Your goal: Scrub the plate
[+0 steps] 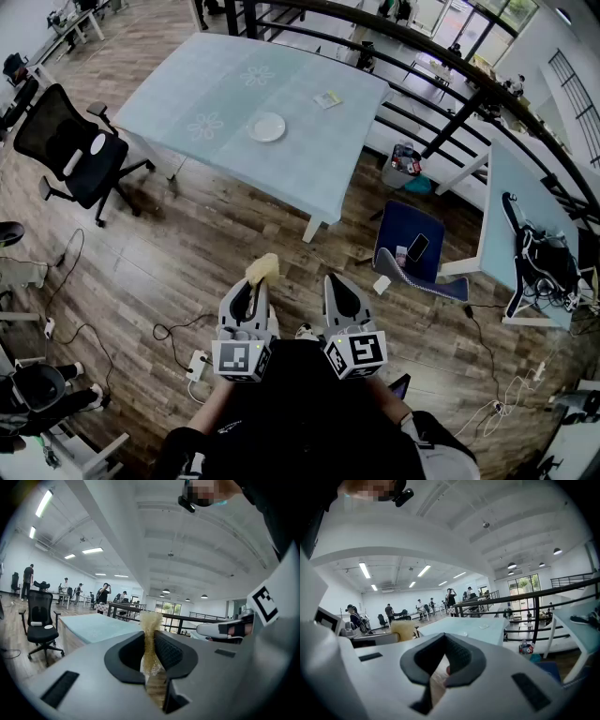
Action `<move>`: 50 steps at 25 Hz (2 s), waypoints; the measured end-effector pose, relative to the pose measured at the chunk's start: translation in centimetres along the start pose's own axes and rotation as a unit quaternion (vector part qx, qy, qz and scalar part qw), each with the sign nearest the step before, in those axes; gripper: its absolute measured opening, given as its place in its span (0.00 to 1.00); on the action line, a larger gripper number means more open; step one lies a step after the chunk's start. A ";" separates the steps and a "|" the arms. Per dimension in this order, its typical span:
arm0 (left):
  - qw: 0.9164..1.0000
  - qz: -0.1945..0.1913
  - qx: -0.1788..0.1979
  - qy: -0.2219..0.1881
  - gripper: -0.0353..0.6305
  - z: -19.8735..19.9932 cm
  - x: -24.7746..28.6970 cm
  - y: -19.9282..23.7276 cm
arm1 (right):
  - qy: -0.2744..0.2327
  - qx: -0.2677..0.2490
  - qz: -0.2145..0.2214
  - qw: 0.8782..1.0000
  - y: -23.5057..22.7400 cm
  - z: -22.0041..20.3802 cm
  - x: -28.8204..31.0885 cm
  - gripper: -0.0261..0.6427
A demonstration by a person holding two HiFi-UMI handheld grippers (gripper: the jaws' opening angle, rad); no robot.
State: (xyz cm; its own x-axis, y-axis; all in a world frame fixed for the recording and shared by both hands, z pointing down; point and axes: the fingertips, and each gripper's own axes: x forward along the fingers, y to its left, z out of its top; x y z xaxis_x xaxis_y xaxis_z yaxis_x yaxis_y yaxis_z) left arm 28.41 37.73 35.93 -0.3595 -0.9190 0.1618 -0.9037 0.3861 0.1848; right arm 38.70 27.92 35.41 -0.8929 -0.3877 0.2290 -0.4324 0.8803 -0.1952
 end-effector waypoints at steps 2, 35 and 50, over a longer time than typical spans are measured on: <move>1.000 0.002 -0.003 0.009 0.15 -0.7 -1.8 -2.7 | 0.011 0.004 -0.003 1.000 -1.1 -1.2 -2.6 0.05; 0.998 0.056 -0.001 -0.033 0.15 -1.3 -8.9 -5.5 | -0.007 -0.014 0.051 0.999 1.6 -2.2 -9.1 0.05; 0.998 0.035 -0.017 -0.044 0.15 1.3 -2.4 0.0 | 0.009 -0.020 0.034 0.999 1.7 0.3 -0.9 0.05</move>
State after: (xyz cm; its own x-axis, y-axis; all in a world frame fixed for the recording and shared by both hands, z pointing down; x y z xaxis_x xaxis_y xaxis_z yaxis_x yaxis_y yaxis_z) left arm 28.94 39.80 34.33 -0.4412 -0.8929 0.0902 -0.8680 0.4501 0.2096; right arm 38.74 29.65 34.63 -0.9172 -0.3226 0.2338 -0.3656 0.9147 -0.1722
